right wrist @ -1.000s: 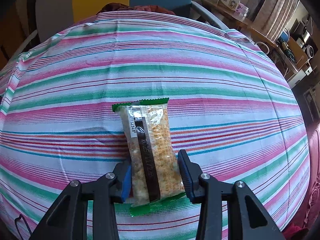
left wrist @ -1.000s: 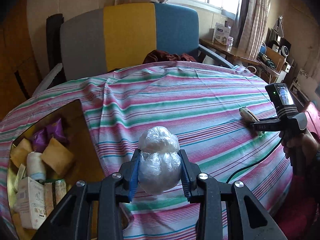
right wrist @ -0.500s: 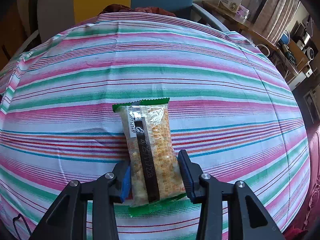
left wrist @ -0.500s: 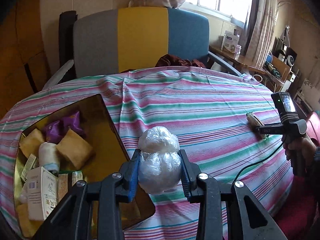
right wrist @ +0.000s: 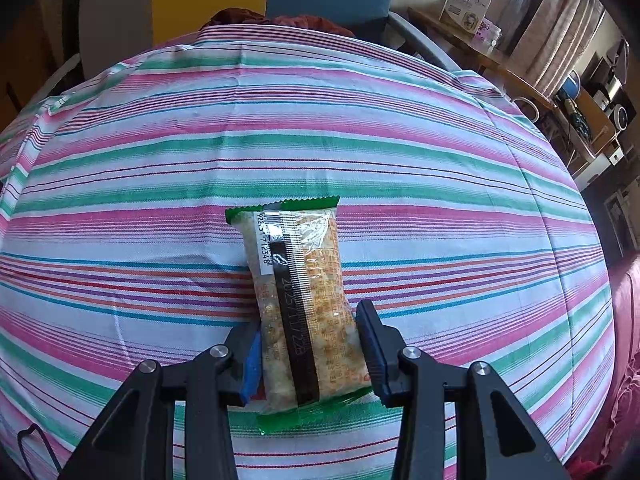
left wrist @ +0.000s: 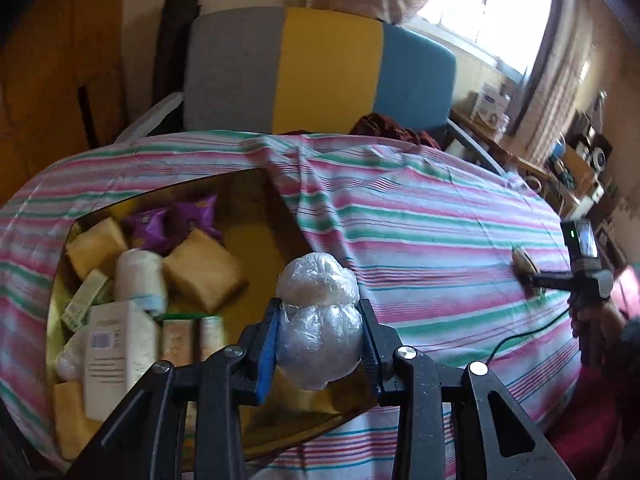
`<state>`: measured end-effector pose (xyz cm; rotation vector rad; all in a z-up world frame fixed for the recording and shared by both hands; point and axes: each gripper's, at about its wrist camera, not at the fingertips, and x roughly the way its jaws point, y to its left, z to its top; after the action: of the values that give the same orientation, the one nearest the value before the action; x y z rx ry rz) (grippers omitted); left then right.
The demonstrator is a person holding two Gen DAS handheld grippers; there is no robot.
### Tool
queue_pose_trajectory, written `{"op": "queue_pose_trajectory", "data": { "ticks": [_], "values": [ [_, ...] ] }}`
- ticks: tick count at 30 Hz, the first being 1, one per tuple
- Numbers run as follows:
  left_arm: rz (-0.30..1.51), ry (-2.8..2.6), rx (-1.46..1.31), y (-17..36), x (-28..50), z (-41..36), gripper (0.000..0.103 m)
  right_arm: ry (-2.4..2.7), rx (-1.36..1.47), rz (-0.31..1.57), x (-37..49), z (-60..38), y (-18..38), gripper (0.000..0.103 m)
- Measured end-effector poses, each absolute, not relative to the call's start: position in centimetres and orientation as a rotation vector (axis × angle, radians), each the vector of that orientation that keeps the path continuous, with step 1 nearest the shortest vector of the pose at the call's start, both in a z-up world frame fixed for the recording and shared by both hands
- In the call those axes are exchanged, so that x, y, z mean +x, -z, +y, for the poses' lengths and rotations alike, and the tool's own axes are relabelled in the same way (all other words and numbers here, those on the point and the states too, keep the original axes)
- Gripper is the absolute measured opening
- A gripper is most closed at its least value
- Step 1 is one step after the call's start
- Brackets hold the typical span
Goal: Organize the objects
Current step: 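Carry the white wrapped ball into the gold tray and open the left tool, then carry the cracker packet into the gold tray and open the right tool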
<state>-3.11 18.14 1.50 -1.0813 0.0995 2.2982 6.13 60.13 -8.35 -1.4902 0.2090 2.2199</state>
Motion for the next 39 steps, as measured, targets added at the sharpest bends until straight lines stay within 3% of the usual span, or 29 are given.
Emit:
{"op": "queue_pose_trajectory", "data": {
  "ticks": [5,10,21,28,32,39],
  "values": [
    [-0.062,-2.344,-1.158,-1.7,-5.5,12.4,0.036,-2.217,-1.493,0.19,6.0,60.0,8.3,0.043],
    [-0.091,-2.331,-1.232,-0.4,-6.0,10.9,0.036,-2.216,-1.494,0.184,5.9,60.3,8.4,0.043],
    [0.123,-2.17,-1.321,2.9,-3.7,17.1,0.037,-2.213,-1.495,0.175,5.8,60.3,8.5,0.043],
    [0.164,-2.166,-1.36,4.5,-3.4,17.4,0.038,-2.214,-1.497,0.167,5.7,60.4,8.5,0.043],
    [0.159,-2.189,-1.337,4.3,-3.2,17.0,0.052,-2.214,-1.497,0.161,5.7,60.4,8.6,0.043],
    [0.164,-2.263,-1.226,2.2,-2.7,15.9,0.052,-2.198,-1.504,0.167,5.6,60.6,8.6,0.042]
  ]
}}
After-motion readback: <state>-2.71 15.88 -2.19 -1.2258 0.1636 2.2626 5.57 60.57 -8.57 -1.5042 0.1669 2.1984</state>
